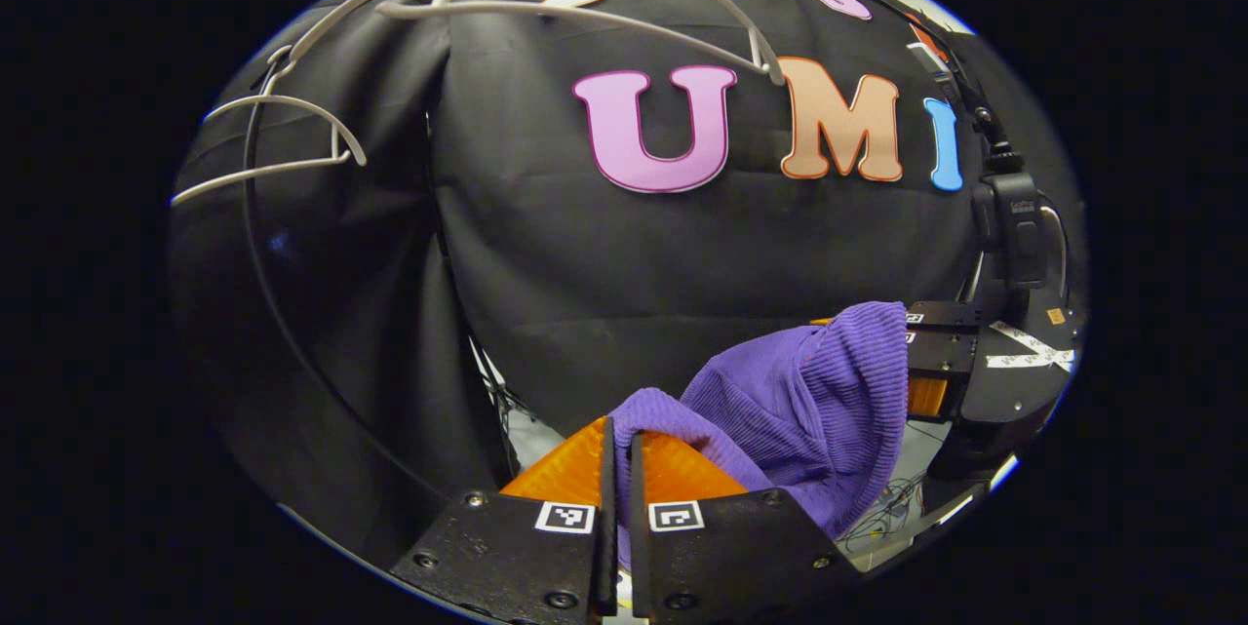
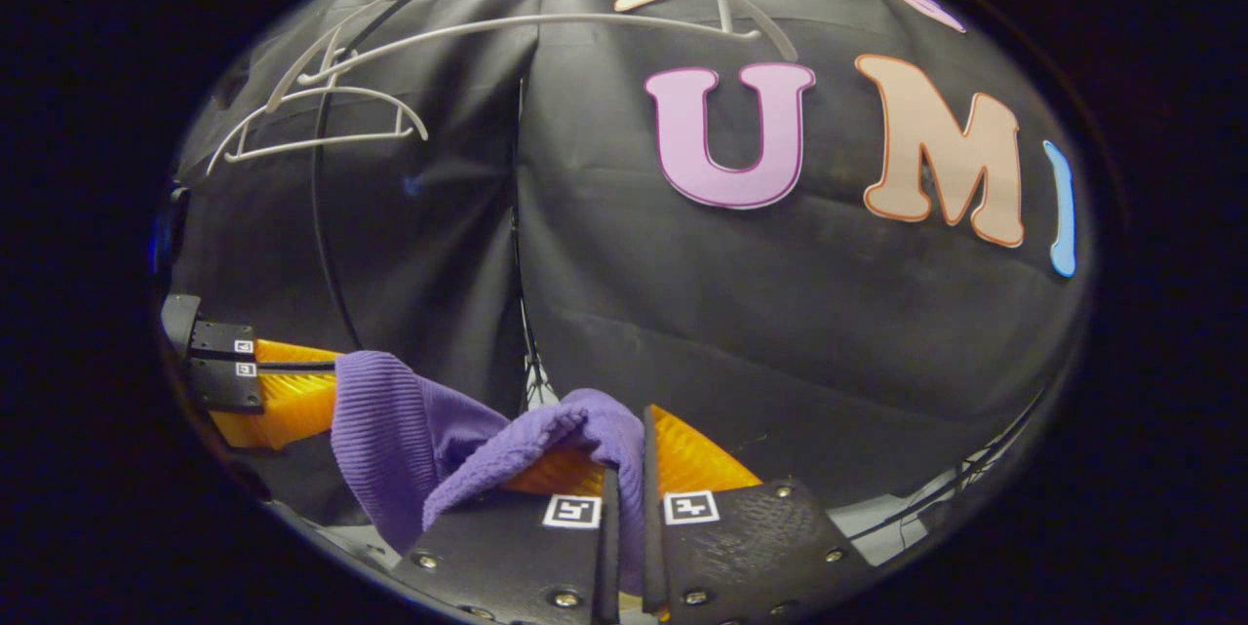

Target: Grasp the clothes on the hanger with both hands and then place them into the laundry hamper below.

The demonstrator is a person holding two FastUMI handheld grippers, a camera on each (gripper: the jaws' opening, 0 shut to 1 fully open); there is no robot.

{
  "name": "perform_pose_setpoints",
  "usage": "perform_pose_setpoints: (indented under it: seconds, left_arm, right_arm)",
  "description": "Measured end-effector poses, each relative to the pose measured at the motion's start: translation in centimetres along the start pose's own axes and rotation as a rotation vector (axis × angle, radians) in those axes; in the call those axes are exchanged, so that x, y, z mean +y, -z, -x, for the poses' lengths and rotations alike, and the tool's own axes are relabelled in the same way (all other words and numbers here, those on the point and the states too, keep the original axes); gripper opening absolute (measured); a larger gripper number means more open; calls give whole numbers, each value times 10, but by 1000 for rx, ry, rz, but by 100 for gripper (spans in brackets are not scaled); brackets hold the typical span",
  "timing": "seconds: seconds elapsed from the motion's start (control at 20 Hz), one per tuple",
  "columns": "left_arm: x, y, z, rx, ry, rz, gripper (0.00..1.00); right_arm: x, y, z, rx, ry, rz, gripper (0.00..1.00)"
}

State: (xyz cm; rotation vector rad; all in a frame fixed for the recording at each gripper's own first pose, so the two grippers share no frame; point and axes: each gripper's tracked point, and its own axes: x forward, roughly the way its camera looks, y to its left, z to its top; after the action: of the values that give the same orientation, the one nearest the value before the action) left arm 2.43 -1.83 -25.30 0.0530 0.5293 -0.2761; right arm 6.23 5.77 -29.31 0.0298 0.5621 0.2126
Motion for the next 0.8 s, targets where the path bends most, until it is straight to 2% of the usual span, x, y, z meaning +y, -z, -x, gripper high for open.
perform_pose_setpoints:
  seconds: [0.1, 0.15, 0.3, 0.4, 0.5, 0.55, 0.6, 0.7, 0.8]
  left_arm:
    - [-13, 7, -8, 26, 10, 12, 6]
    - [-20, 15, -10, 54, 21, 23, 10]
    - [-24, 38, -8, 94, 32, 38, 14]
    - [-27, 47, -5, 115, 37, 28, 28]
    - [-30, 54, -5, 131, 42, 24, 36]
    - [-29, 58, -4, 142, 41, 23, 36]
    - [-30, 61, -3, 146, 42, 24, 39]
    - [-32, 69, -3, 167, 47, 29, 39]
    - [-34, 77, -1, 190, 56, 30, 39]
  right_arm:
    - [1, 19, 1, 51, -6, 4, 10]
    - [0, 30, 2, 77, -10, 6, 10]
    - [1, 51, 10, 135, -11, 7, 11]
    - [1, 63, 11, 168, -9, 9, 11]
    - [-5, 76, 16, 200, -9, 13, 12]
    - [-4, 81, 20, 211, -9, 17, 18]
    - [-4, 86, 21, 226, -9, 24, 18]
    - [-1, 97, 21, 251, -13, 33, 26]
    - [-1, 99, 25, 259, -15, 33, 26]
